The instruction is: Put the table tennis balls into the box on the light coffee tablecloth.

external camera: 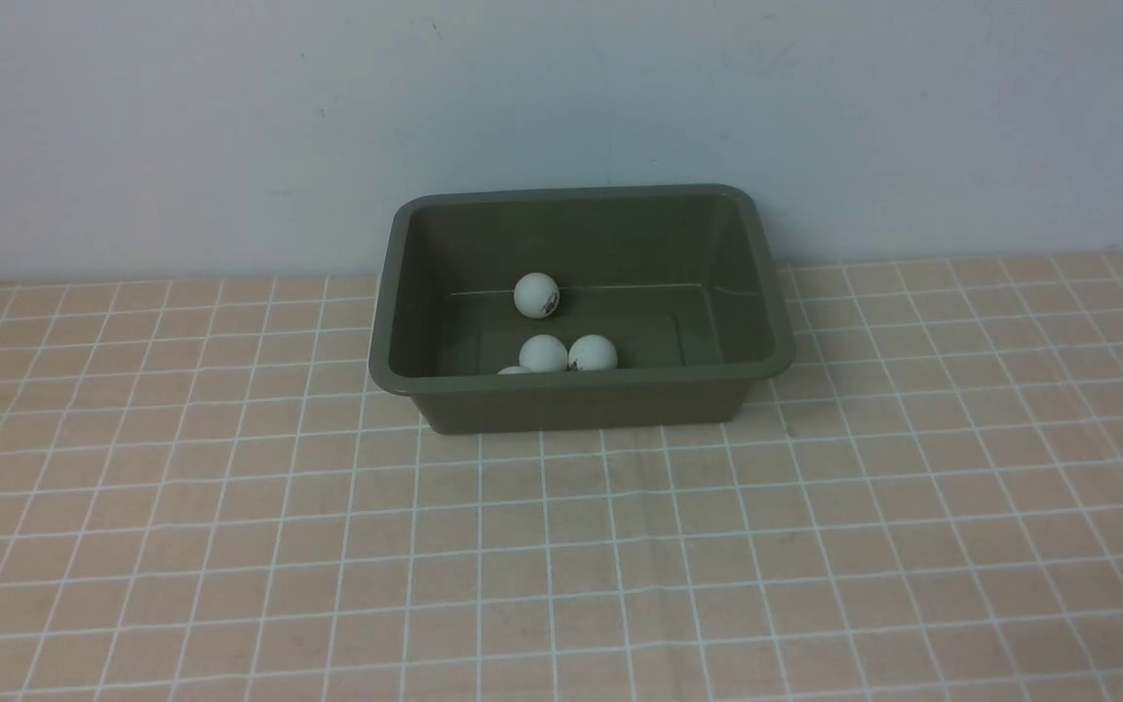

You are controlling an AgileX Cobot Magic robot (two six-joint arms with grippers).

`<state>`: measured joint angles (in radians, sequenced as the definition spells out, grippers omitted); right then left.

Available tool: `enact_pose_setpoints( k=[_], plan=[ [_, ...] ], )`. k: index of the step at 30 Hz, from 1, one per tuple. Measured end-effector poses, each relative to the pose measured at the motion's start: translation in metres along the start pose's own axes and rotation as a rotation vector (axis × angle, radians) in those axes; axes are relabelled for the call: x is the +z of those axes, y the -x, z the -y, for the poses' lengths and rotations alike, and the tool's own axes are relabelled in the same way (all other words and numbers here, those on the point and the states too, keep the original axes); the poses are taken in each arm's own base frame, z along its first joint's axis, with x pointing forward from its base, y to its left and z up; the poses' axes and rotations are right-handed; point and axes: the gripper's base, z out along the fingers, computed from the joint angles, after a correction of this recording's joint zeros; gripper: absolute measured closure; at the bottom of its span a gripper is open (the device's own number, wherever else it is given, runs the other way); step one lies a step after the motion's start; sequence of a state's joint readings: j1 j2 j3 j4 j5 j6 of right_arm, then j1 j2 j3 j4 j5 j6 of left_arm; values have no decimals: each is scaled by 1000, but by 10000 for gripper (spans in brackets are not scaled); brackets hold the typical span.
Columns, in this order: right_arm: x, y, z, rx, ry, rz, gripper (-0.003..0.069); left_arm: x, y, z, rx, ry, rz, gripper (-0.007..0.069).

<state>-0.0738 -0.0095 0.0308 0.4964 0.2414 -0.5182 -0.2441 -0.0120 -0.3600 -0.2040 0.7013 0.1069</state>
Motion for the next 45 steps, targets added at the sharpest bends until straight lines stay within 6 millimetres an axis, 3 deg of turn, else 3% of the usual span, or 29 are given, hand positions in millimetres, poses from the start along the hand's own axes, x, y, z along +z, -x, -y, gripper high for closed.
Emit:
enact_pose_setpoints(
  k=[6,11,38,42,45],
  plan=[
    [0,-4,2,-29,-19,-40,675,0,0,0,0,0,0,693],
    [-1,-8,5,43,-60,-87,675,0,0,0,0,0,0,693],
    [-1,-10,7,111,-80,-111,675,0,0,-1,9,9,5,693],
    [-1,-10,7,110,-81,-111,675,6,1,-5,15,60,84,693],
    [-1,-10,7,110,-81,-111,675,19,-10,-15,30,200,160,693]
  ],
)
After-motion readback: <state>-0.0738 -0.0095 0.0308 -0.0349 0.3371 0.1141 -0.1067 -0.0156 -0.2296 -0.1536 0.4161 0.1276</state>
